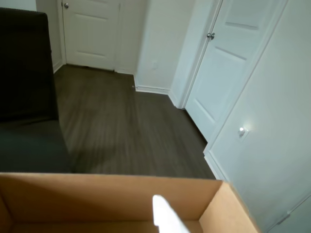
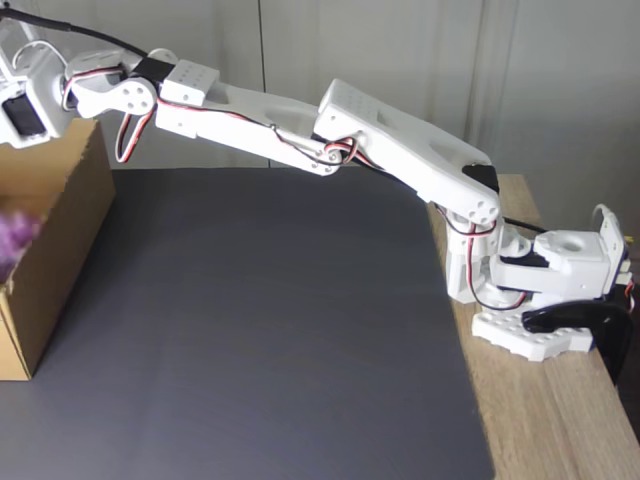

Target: Grasp a ball and put it in the box.

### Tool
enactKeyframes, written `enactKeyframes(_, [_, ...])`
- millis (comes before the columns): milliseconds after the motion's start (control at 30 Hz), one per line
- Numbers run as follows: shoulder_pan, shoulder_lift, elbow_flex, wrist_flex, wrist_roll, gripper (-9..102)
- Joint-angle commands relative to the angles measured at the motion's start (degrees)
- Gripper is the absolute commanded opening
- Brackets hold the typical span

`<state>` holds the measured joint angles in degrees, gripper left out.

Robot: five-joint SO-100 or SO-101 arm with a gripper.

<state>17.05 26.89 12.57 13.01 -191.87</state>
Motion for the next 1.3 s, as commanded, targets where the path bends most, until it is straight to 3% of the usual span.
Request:
enactKeyframes(0, [-0.35, 3.69, -2.81, 2.46, -0.79, 42])
enactKeyframes(233, [-0.70, 9.93, -2.81, 22.24, -1.23, 17])
enactKeyframes(467, [-1.49, 15.21, -2.81, 32.08, -1.93, 0])
enactKeyframes(967, [-2.81, 27.60, -2.81, 53.26, -2.11, 0])
enactKeyframes(1267, [-4.66, 31.29, -2.11, 56.87, -2.20, 0])
